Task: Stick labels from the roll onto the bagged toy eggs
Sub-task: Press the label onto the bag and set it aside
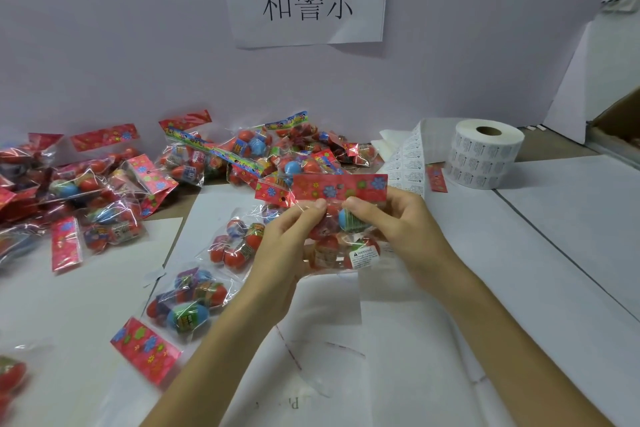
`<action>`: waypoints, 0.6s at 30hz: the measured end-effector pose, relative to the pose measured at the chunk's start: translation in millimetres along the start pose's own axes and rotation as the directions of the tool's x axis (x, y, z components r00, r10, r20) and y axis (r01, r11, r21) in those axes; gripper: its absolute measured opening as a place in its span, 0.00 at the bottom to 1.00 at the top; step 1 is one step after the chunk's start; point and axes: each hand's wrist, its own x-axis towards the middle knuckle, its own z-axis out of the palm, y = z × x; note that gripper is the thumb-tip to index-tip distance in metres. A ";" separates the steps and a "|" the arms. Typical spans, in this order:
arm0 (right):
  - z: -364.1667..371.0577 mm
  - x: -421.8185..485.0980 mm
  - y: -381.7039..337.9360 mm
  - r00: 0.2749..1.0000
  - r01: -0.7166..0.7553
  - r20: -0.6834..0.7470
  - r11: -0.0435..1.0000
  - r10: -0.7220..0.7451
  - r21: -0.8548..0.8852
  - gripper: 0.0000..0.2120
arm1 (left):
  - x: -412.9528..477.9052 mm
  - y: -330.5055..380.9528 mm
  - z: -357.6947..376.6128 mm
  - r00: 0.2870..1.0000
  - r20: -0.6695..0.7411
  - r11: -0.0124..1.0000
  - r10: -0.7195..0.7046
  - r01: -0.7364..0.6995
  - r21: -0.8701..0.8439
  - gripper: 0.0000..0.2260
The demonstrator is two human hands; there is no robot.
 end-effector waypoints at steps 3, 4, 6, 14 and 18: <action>-0.5 1.0 1.7 0.999 -0.032 -0.030 0.999 0.031 -0.026 0.05 | 1.0 -1.0 -2.0 0.998 -0.045 0.999 -0.032 0.034 0.034 0.12; -0.5 0.9 1.8 0.999 -0.041 -0.033 0.999 0.040 -0.032 0.04 | 0.9 -0.7 -2.1 0.998 -0.051 0.998 -0.048 0.050 0.046 0.13; -0.7 0.9 1.4 0.998 -0.048 -0.046 0.997 0.045 -0.064 0.03 | 1.2 -1.1 -2.2 0.996 -0.058 0.995 -0.063 0.068 0.076 0.14; -1.5 -0.2 -1.0 0.998 -0.018 -0.055 0.985 0.009 -0.172 0.01 | 1.3 -2.9 -1.7 0.996 -0.062 0.994 -0.072 0.077 0.081 0.16; -1.6 -0.3 -0.6 0.998 -0.024 -0.065 0.980 0.012 -0.199 0.04 | 1.0 -1.2 -0.6 0.993 -0.065 0.990 -0.099 0.104 0.091 0.16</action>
